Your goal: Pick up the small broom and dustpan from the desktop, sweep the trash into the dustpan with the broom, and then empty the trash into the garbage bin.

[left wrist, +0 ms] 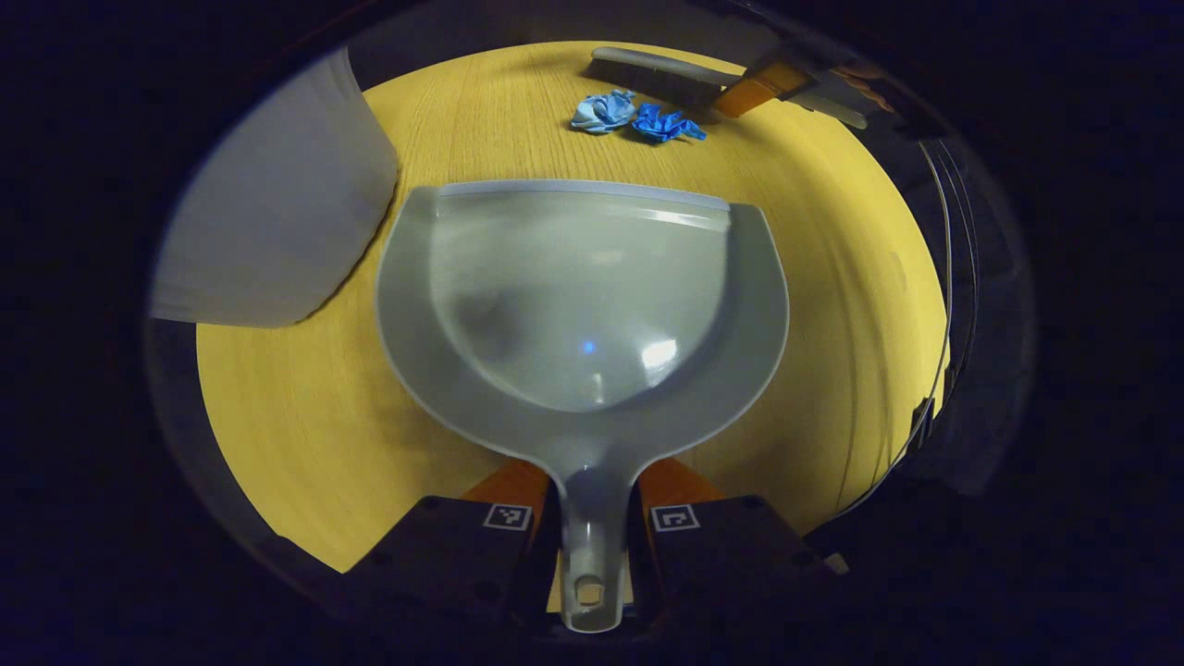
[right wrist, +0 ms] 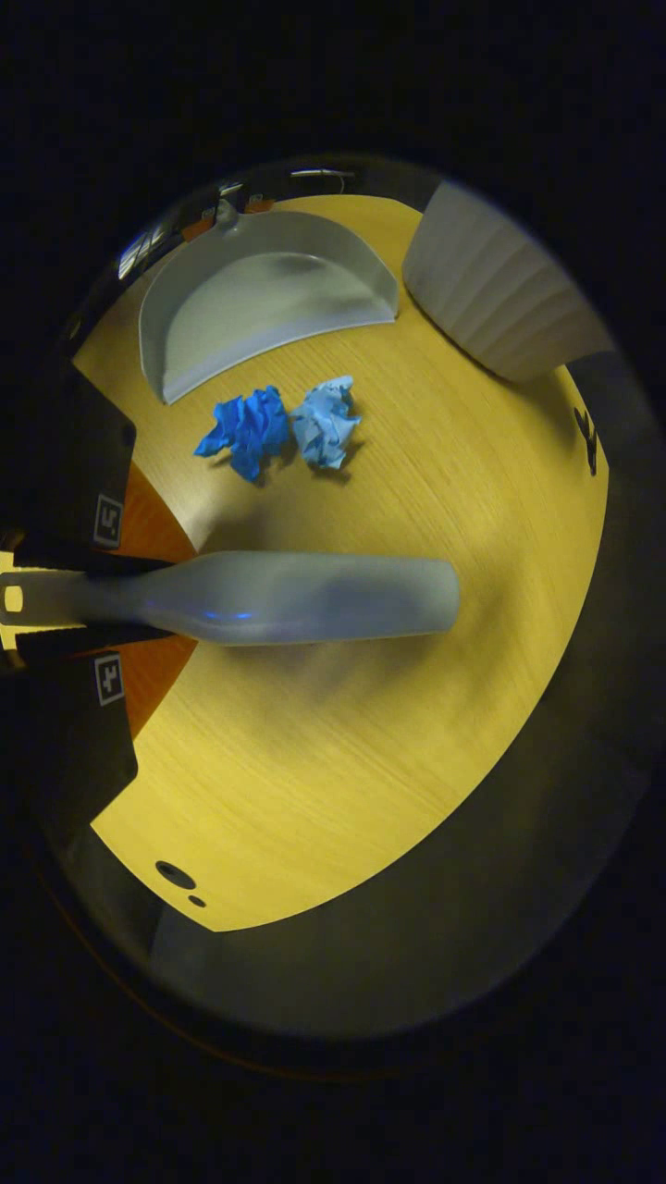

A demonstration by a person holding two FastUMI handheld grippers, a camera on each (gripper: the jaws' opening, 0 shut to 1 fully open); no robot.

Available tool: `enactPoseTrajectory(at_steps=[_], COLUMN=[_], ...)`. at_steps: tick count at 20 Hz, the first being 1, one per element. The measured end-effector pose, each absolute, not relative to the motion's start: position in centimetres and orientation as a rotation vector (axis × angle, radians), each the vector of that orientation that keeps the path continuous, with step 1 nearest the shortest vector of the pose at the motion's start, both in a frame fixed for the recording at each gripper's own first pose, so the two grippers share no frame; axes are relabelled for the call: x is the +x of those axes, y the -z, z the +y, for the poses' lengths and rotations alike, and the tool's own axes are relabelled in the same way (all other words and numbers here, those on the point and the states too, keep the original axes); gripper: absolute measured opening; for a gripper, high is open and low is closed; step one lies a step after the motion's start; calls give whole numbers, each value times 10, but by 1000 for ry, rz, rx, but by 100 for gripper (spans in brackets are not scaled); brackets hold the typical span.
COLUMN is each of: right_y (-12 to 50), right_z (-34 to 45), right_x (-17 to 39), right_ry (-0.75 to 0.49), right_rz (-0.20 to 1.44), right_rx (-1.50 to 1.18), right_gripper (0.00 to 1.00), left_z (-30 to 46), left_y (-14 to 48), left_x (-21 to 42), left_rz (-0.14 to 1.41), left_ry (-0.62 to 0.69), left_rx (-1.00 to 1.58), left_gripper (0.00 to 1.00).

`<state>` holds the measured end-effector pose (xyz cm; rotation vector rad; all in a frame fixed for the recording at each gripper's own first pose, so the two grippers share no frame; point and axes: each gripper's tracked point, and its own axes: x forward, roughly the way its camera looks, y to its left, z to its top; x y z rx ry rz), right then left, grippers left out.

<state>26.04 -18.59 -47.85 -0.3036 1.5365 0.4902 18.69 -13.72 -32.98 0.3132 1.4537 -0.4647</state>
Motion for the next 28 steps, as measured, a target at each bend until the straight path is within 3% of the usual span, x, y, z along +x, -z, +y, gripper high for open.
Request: enactPoseTrajectory(at_steps=[2,6,8,9,10,12,15,17,18,22,24,28], right_y=[477,454,440,435,441,438,436,437,445,461,474,495], right_z=[-165,-139,-145,-148,-145,-142,-145,-147,-149,-161,-169,-172], right_x=[240,194,183,184,181,187,193,204,205,201,197,186], right_ry=[-611,-946,-1030,-1035,-1026,-986,-869,-804,-768,-592,-518,-408], right_rz=[1587,1589,1595,1590,1595,1572,1545,1496,1448,1423,1426,1439], right_rx=[-308,-390,-421,-411,-377,-316,-232,-182,-193,-158,-131,-29], right_gripper=[22,27,23,31,28,31,24,28,24,32,24,28], left_z=[-139,-140,-140,-140,-140,-142,-145,-143,-143,-141,-137,-131], left_y=[333,331,330,331,330,330,327,320,321,315,304,285], left_x=[192,195,197,195,195,192,195,196,196,195,197,200], left_rz=[1449,1427,1410,1400,1388,1371,1319,1295,1284,1213,1175,1108], left_ry=[475,521,541,551,560,576,605,614,621,630,647,632], left_rx=[329,353,361,364,366,351,320,305,298,265,267,312], left_gripper=[31,30,32,31,31,31,30,30,30,30,30,30])
